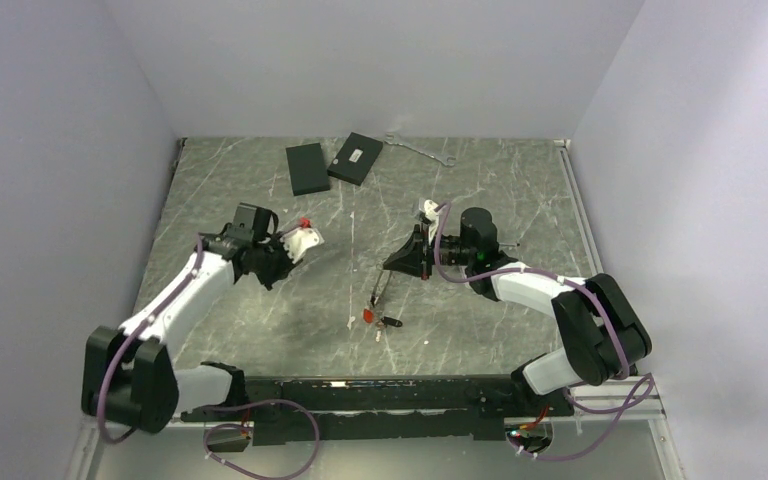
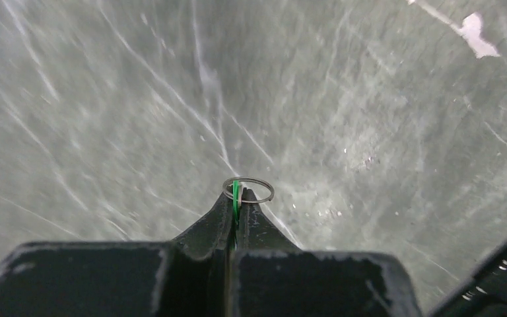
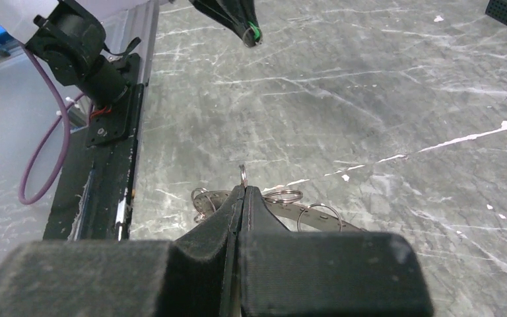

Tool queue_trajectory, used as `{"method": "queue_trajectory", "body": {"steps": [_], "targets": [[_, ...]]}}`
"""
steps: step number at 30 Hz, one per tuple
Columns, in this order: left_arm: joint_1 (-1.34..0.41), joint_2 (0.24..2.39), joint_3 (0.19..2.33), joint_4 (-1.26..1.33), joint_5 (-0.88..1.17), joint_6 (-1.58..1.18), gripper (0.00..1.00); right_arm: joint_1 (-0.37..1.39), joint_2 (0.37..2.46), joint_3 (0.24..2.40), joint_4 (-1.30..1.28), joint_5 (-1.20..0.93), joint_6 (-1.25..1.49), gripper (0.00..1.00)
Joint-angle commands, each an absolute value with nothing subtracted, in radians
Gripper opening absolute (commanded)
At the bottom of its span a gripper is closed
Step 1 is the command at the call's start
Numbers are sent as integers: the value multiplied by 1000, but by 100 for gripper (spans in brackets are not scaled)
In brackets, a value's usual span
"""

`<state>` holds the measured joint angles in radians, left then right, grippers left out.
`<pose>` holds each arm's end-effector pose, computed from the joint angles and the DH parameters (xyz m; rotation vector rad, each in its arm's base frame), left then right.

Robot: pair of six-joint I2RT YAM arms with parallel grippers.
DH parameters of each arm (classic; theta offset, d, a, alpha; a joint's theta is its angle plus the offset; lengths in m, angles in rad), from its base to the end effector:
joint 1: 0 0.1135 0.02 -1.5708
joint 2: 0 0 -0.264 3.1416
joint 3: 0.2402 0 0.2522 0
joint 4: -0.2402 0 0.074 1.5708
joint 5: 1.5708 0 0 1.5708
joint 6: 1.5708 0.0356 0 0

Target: Remove the keys from the keyring

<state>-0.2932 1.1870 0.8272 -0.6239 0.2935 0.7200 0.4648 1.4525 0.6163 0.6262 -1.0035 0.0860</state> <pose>0.2186 -0.0767 0.2382 1.3117 2.1334 -0.2013 0.2446 0.1562 0.2147 -1.0620 1.5285 1.2724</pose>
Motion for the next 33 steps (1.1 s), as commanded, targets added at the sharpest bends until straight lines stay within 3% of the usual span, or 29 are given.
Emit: {"method": "queue_trajectory", "body": {"steps": [1,8,22,27,31,33], "targets": [[-175,1364,917,-771,251,527,0,460,1418,648,654,-1001,120,0],[90,1578,980,-753,332,422,0,460,1403,635,629,-986,92,0],[187,1717,986,-647,286,367,1,460,1426,640,620,-989,86,0],[188,1722,996,-647,237,369,18,460,1430,643,614,-987,87,0],[188,1714,1007,-658,213,379,55,460,1430,645,618,-989,98,0],[189,1697,1011,-663,204,388,68,460,1426,649,621,-991,110,0]]}}
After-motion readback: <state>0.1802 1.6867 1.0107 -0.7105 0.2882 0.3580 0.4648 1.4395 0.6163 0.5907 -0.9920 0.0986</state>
